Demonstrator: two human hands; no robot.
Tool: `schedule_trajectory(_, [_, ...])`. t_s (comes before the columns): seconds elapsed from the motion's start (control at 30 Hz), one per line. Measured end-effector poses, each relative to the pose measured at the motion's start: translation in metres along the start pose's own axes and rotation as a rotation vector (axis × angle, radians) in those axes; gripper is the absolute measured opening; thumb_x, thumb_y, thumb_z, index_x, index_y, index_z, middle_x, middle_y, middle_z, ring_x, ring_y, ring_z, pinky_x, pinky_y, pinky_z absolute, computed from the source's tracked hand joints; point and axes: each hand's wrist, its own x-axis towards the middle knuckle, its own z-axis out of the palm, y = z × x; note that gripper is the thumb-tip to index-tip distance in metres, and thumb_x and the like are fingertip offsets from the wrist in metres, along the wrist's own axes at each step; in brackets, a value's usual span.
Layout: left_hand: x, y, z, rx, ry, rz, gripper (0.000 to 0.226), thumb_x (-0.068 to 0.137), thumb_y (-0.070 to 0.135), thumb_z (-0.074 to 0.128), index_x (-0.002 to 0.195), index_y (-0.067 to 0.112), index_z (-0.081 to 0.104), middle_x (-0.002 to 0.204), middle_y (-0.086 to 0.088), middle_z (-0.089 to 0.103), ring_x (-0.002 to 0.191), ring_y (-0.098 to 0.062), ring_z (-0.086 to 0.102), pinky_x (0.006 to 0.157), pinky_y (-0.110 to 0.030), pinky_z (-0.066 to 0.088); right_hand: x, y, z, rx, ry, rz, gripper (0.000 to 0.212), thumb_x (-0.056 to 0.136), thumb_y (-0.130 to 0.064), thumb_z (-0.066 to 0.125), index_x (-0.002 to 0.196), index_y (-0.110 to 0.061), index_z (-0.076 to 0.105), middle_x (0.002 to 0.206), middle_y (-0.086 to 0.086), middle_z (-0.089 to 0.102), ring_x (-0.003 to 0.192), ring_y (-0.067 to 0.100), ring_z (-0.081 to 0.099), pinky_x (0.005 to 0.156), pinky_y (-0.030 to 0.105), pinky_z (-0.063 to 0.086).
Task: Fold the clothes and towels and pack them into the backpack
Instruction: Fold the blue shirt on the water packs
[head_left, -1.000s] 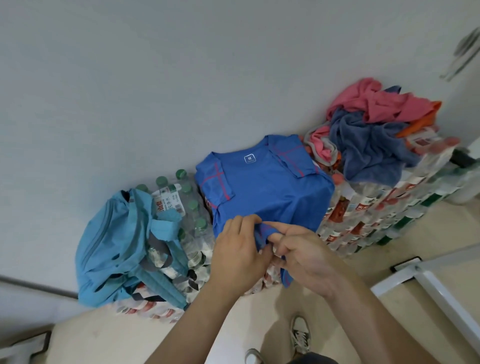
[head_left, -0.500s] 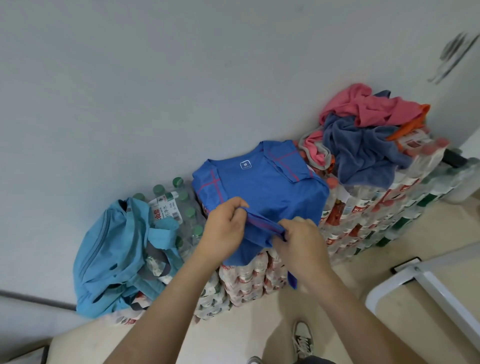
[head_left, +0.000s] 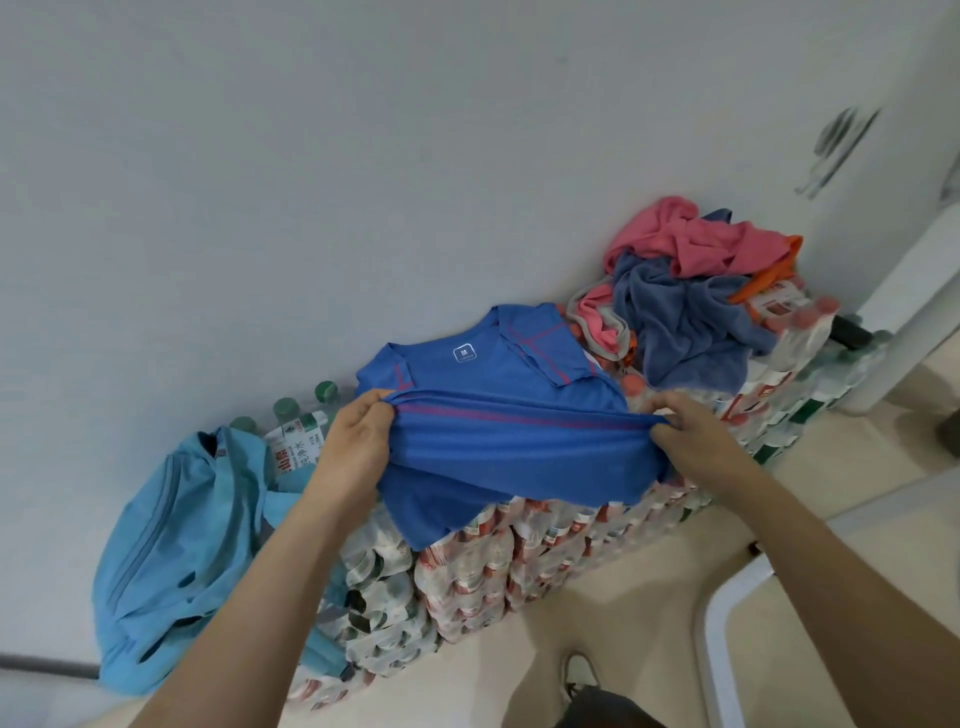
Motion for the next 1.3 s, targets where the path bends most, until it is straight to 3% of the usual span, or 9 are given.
schedule_trajectory(0.17, [0.020,0.002,-0.011,-0.018,0.089,-0.073,0.032,0.096,0.011,0.037,0.075,0.015,0.060,0.072,0.003,0.068,0.071,-0.016,0.061,0.066,-0.029,0.047,0.030,-0.023,-0.035,0.056,-0.174,-0.074,0.015,0.089,-0.017,0.065,0.103,-0.014,0.069,0.095,-0.004,0.069,0.075,0.005,0.064,0.057,0.006,0.044])
schedule_trajectory(0.3, [0.047,-0.002,-0.021,-0.056,0.223,-0.127,0.026,0.096,0.009,0.037,0.083,0.009,0.060,0.085,-0.010,0.064,0.080,-0.023,0.059,0.073,-0.035,0.045,0.068,-0.041,-0.059,-0.085,-0.398,-0.128,0.024,0.083,0.001,0.068,0.102,-0.014,0.065,0.082,0.007,0.067,0.069,0.015,0.062,0.064,0.026,0.049])
schedule_trajectory(0.43, [0.074,-0.006,-0.021,-0.056,0.278,-0.165,0.028,0.096,0.010,0.040,0.080,0.011,0.063,0.082,-0.011,0.065,0.079,-0.026,0.059,0.072,-0.037,0.046,0.119,-0.052,-0.047,-0.221,-0.176,-0.198,0.014,0.085,0.002,0.055,0.091,-0.004,0.065,0.075,0.022,0.061,0.063,0.024,0.055,0.058,0.031,0.041])
schedule_trajectory(0.53, [0.098,-0.015,-0.025,0.047,0.251,-0.178,0.013,0.087,0.023,0.060,0.083,0.012,0.066,0.085,-0.012,0.068,0.084,-0.030,0.063,0.075,-0.041,0.048,0.157,-0.051,-0.030,0.071,-0.094,-0.124,0.020,0.091,0.003,0.050,0.093,-0.007,0.068,0.076,0.010,0.062,0.068,0.022,0.055,0.056,0.029,0.045])
schedule_trajectory(0.67, [0.114,-0.023,-0.031,0.202,0.129,-0.211,0.031,0.068,0.022,0.078,0.099,0.018,0.071,0.095,-0.003,0.074,0.092,-0.023,0.069,0.085,-0.042,0.054,0.194,-0.052,-0.003,0.437,-0.042,0.017,0.008,0.092,0.003,0.053,0.094,0.000,0.060,0.079,0.010,0.055,0.074,0.017,0.054,0.047,0.019,0.053])
schedule_trajectory(0.77, [0.120,-0.025,-0.029,0.264,0.266,-0.162,0.005,0.085,0.012,0.068,0.087,0.009,0.072,0.088,-0.015,0.072,0.083,-0.029,0.067,0.078,-0.041,0.052,0.218,-0.047,0.015,0.289,0.079,-0.072,0.011,0.092,-0.006,0.058,0.087,0.005,0.060,0.079,0.019,0.060,0.074,0.022,0.057,0.047,0.021,0.053])
schedule_trajectory(0.83, [0.126,-0.024,-0.027,0.211,0.407,-0.108,0.009,0.089,0.013,0.063,0.089,0.011,0.072,0.087,-0.011,0.072,0.081,-0.024,0.065,0.079,-0.039,0.051,0.230,-0.048,0.022,0.164,0.144,-0.180,0.012,0.091,-0.012,0.059,0.079,-0.010,0.059,0.073,0.012,0.061,0.070,0.023,0.059,0.058,0.035,0.056])
schedule_trajectory(0.93, [0.147,-0.026,-0.021,0.244,0.528,-0.049,0.010,0.092,0.014,0.059,0.090,0.016,0.069,0.085,0.002,0.069,0.082,-0.018,0.062,0.077,-0.034,0.049,0.243,-0.059,0.031,-0.054,0.241,-0.330,0.011,0.092,-0.013,0.056,0.082,-0.011,0.053,0.076,0.011,0.059,0.079,0.032,0.060,0.068,0.033,0.041])
schedule_trajectory(1.3, [0.193,-0.059,-0.013,0.565,0.541,-0.101,0.015,0.092,0.023,0.059,0.085,0.014,0.069,0.074,0.000,0.065,0.074,-0.020,0.060,0.069,-0.035,0.049,0.277,-0.046,0.066,-0.549,0.181,-0.347,0.025,0.098,-0.020,0.043,0.110,0.000,0.054,0.112,0.023,0.058,0.095,0.041,0.058,0.070,0.043,0.046])
